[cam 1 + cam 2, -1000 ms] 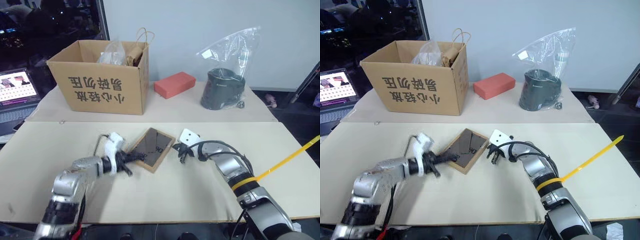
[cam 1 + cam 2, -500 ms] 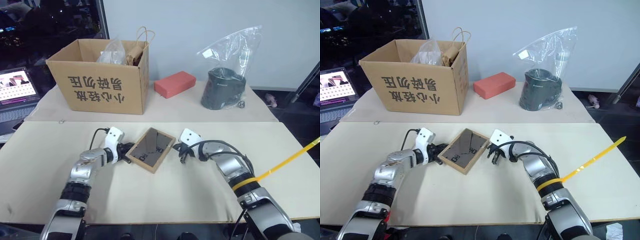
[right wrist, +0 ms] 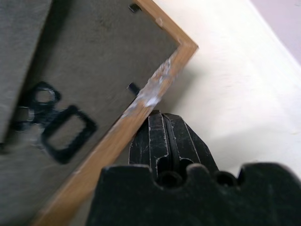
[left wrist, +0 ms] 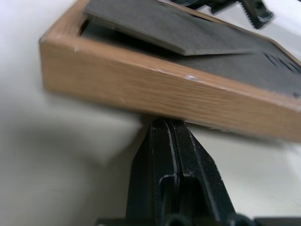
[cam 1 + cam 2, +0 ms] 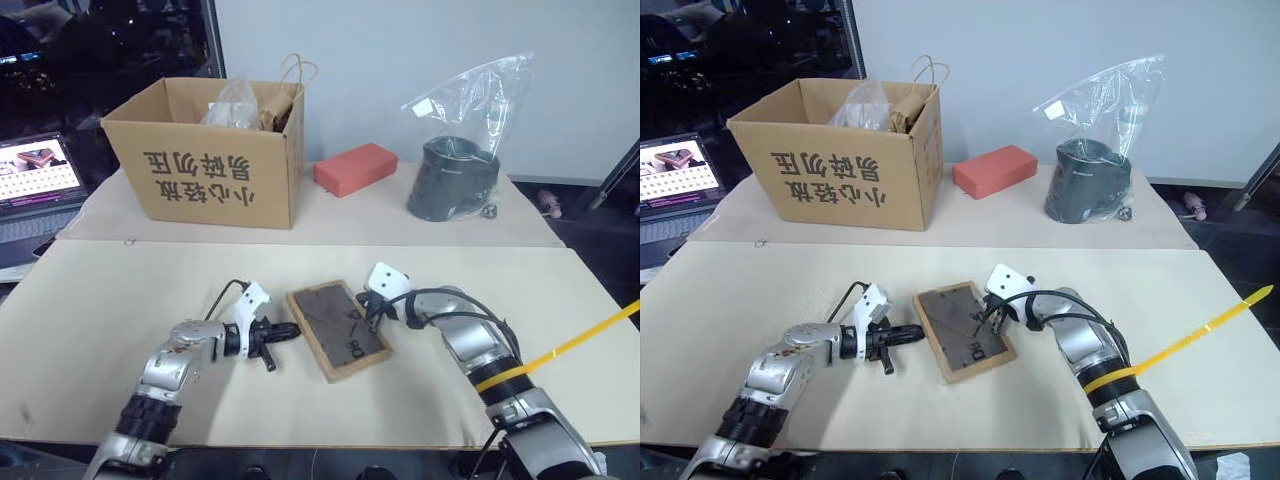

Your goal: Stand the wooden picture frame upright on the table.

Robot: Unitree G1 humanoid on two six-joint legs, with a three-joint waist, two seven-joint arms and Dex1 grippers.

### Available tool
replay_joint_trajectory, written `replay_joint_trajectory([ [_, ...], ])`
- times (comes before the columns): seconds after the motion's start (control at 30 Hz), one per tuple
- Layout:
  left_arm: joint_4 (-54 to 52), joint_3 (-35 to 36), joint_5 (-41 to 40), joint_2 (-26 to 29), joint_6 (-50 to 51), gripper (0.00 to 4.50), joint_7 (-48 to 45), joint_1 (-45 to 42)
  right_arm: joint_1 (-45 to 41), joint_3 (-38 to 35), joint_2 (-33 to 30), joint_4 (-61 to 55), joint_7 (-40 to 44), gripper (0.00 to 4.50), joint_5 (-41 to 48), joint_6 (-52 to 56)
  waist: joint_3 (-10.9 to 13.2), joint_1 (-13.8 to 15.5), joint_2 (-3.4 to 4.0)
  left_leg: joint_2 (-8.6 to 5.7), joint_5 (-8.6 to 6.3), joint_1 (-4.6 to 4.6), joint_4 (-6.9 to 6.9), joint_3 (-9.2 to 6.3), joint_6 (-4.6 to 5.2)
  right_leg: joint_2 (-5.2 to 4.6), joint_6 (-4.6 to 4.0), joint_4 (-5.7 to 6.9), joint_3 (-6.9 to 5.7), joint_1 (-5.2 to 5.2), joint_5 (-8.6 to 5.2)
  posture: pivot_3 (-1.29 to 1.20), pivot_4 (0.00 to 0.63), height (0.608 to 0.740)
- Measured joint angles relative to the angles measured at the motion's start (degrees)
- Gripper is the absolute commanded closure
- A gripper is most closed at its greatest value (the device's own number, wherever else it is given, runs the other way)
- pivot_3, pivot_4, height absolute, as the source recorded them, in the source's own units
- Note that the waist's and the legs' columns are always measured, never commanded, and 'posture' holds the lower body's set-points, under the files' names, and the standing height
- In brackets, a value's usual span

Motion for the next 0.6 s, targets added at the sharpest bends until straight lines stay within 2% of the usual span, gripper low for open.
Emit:
replay_joint_trajectory([
  [0.1, -2.71, 1.14, -0.64, 0.55, 1.26, 4.5, 1.19, 2.44, 5.5, 0.26, -2.82, -10.24, 1.95, 4.49, 0.53, 5.0, -0.04, -0.03, -0.02, 0.0, -0.03, 0.01, 0.01, 0.0, 0.05, 0.0, 0.0, -0.02, 0.0, 0.01, -0.03, 0.0, 0.15, 0.74],
  [0.3, -3.06, 2.11, -1.27, 2.34, 1.24, 4.5, 1.9, 3.4, 10.91, 0.84, -7.07, -20.16, 2.83, 4.49, 0.48, 11.78, -0.09, -0.11, -0.04, 0.0, -0.03, 0.06, 0.06, 0.0, 0.04, 0.0, -0.01, -0.04, 0.01, 0.03, -0.05, 0.0, 0.15, 0.74],
  [0.47, 5.16, 0.96, 0.64, 3.78, -2.1, 4.5, 1.1, -2.74, 14.44, 0.38, -12.38, -27.86, 4.2, 4.49, 0.86, 18.55, -0.3, 0.95, -0.08, 0.0, -0.03, 0.04, 0.13, 0.0, 0.04, 0.0, -0.01, -0.13, 0.02, 0.07, -0.06, 0.0, 0.15, 0.74],
  [0.6, 12.01, 0.56, 2.91, 2.59, -4.37, 4.5, 1.43, -7.95, 14.97, 0.54, -13.78, -31.25, 4.46, 4.49, 1.88, 22.46, -0.37, 1.31, -0.16, -0.01, -0.03, -0.05, 0.09, 0.0, 0.04, 0.0, 0.0, -0.27, 0.02, 0.06, -0.05, 0.0, 0.15, 0.74],
])
